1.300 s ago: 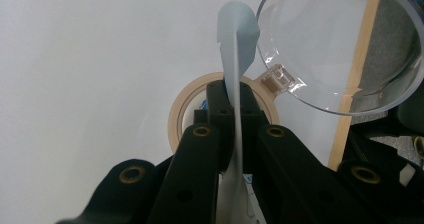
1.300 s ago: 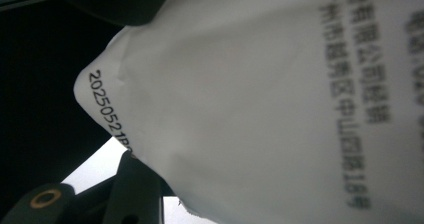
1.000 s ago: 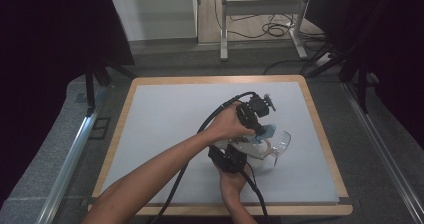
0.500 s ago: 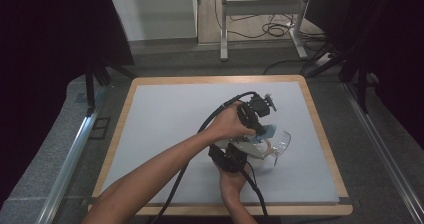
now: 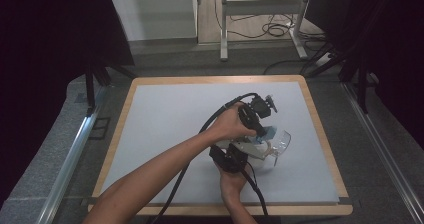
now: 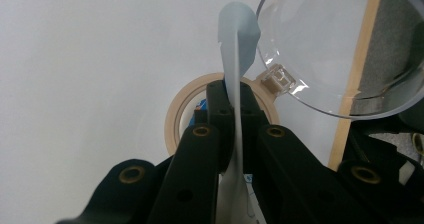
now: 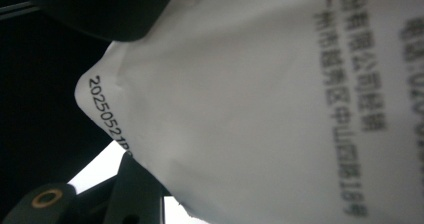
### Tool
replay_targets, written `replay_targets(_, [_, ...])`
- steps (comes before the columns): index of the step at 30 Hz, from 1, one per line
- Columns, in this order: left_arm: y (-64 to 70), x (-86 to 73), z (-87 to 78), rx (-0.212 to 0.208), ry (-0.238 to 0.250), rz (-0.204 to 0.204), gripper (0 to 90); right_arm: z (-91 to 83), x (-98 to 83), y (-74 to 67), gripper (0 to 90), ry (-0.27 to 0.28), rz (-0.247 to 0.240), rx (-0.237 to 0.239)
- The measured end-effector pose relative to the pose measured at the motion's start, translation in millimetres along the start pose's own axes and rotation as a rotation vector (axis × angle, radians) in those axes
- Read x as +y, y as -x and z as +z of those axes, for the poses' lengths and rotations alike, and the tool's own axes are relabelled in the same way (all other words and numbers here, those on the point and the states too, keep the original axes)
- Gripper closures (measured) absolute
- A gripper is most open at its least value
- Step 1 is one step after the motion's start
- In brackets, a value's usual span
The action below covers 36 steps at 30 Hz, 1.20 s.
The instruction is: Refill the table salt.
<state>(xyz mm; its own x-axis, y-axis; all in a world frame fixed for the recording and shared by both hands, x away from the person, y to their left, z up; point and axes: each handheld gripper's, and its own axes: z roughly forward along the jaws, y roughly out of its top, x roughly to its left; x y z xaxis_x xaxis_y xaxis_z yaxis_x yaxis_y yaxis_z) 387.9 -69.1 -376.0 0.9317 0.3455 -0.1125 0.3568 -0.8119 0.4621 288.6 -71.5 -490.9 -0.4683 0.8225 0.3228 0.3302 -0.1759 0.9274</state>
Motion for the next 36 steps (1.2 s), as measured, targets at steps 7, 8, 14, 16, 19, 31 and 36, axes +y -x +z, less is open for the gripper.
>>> replay_targets(7, [-0.3,-1.0,-3.2,0.003,0.004,0.002,90.0,-1.3,-0.3,-2.3,55.0,0.002,-0.017,-0.003])
replay_targets(8, [-0.5,-1.3,-3.6,0.002,0.005,-0.001,90.0,-1.2,-0.5,-2.8,55.0,0.002,-0.014,0.000])
replay_targets(14, [-0.5,-1.3,-6.5,0.004,0.006,-0.001,90.0,-1.2,0.5,-4.1,55.0,0.006,-0.011,0.008])
replay_targets(16, [-0.1,-0.8,-7.5,0.006,0.004,0.003,90.0,-1.3,1.1,-4.5,55.0,0.009,-0.012,0.009])
replay_targets(19, [0.2,-0.9,-7.7,0.007,0.002,0.005,90.0,-1.5,0.8,-4.6,55.0,0.015,-0.016,0.006])
replay_targets(31, [-0.3,-0.8,-10.0,0.009,0.007,0.004,89.9,-1.5,1.1,-5.2,55.0,0.016,-0.016,0.009])
replay_targets(36, [-0.2,-1.1,-11.7,0.012,0.012,0.000,89.9,-1.5,1.3,-5.8,55.0,0.014,-0.018,0.012])
